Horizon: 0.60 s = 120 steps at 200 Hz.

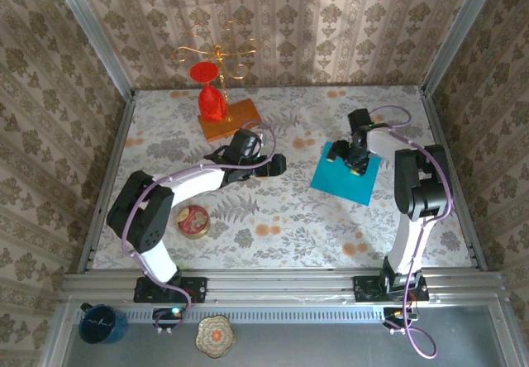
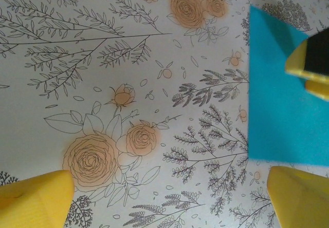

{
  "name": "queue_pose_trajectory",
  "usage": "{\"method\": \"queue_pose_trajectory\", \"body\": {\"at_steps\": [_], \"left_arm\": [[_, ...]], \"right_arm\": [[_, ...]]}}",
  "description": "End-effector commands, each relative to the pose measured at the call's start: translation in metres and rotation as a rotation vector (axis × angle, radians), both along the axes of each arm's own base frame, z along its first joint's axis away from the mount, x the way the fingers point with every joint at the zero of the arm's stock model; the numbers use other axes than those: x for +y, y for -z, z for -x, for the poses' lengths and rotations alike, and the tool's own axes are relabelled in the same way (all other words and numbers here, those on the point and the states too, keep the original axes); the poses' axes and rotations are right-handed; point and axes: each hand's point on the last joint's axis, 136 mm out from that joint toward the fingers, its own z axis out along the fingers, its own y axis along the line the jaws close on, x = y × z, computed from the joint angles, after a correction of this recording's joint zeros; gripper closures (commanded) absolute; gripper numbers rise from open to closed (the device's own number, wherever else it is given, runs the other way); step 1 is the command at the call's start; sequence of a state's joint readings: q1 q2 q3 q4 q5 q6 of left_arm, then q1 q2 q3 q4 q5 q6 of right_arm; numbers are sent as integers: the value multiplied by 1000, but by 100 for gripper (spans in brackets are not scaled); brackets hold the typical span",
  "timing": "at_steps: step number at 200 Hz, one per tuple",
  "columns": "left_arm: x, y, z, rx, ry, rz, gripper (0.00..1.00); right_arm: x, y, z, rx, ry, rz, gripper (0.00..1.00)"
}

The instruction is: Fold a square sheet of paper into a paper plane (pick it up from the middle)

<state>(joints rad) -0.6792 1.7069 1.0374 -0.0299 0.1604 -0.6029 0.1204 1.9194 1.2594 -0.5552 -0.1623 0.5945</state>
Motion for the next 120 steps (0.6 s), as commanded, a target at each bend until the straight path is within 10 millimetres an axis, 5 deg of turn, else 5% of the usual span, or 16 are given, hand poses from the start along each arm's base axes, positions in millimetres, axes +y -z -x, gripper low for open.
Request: {"method": "queue_pose_trajectory", "body": {"at_steps": [1,30,65,100,120], "left_arm": [[-2,-2,-2,19,-31,20,4],[8,7,3,62,-94,41,7],[13,17,12,138,-130,94,15],[1,13,27,207,-106,131,19],[-4,13,41,252,-99,106,19]], "right_arm": [[42,18,55,171,-106,-103,19],[95,28,87,207,-181,-211,24],[156,11,83,115,-258,-394,33],[141,-52,47,-102,-226,-420,33],[117,-53,52,-104,-222,-354,33]]}}
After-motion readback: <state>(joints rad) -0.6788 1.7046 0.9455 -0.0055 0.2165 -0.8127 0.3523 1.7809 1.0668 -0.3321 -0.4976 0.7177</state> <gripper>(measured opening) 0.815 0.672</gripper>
